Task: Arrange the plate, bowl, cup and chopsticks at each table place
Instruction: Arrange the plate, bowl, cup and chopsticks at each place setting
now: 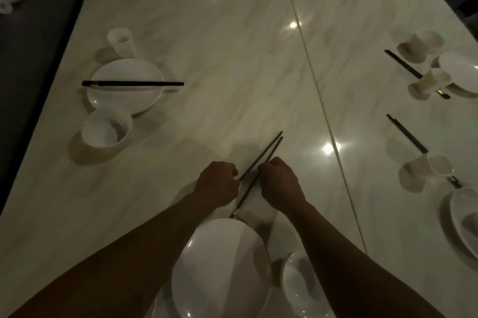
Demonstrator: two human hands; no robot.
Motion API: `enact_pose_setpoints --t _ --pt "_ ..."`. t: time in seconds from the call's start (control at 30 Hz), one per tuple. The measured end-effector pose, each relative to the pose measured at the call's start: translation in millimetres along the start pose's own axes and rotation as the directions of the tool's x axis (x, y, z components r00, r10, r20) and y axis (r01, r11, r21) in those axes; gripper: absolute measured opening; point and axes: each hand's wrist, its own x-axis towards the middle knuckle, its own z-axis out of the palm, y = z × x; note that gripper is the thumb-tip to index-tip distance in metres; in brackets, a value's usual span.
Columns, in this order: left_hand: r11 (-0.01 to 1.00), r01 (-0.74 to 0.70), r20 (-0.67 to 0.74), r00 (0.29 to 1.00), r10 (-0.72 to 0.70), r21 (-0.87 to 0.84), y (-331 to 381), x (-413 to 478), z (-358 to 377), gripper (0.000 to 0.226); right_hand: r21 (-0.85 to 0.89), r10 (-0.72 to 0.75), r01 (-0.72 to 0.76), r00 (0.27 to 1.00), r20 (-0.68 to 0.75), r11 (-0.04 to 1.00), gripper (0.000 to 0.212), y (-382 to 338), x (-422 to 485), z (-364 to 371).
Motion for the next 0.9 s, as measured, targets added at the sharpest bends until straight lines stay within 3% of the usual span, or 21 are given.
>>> enact_pose_setpoints --t 0.1,0.2,0.4,0.6,0.73,0.8,0.9 --pt "0.999 -0.013 -0.022 1.000 0.014 0.049 5.5 10.2 4.7 0.033 0.144 0.243 -0.231 0.967 -0.073 0.962 0.021 -10.0 -0.5 -2.5" --pt "0.993 0.001 -0.029 1.000 0.003 0.120 10.4 16.5 4.9 0.032 0.157 0.451 -0.451 0.892 0.036 0.878 0.034 -26.1 3.0 -3.4" --pt "0.988 0.029 0.012 0.999 -0.031 0.149 5.9 16.1 -5.3 0.018 0.265 0.606 -0.620 0.783 0.141 0.738 0.020 -34.8 5.7 -1.8" --pt "0.988 0.127 -0.022 0.991 -0.129 -0.084 -18.7 -3.2 -29.5 0.022 0.490 0.657 -0.649 0.730 0.186 0.582 0.023 -31.7 8.5 -10.9" --pt "0.939 0.179 -0.105 0.970 -0.218 -0.293 -34.4 -23.0 -45.0 0.009 0.686 0.647 -0.538 0.752 0.127 0.491 0.013 -34.3 10.7 -27.1" --pt "0.886 0.201 -0.115 0.956 -0.271 -0.418 -39.6 -36.7 -53.4 0.015 0.778 0.633 -0.464 0.766 0.113 0.423 0.013 -38.0 10.2 -40.8" --pt "0.828 0.207 -0.109 0.946 -0.306 -0.521 -43.2 -62.7 -65.3 0.026 0.827 0.576 -0.331 0.817 0.010 0.454 0.012 -48.6 0.4 -62.7"
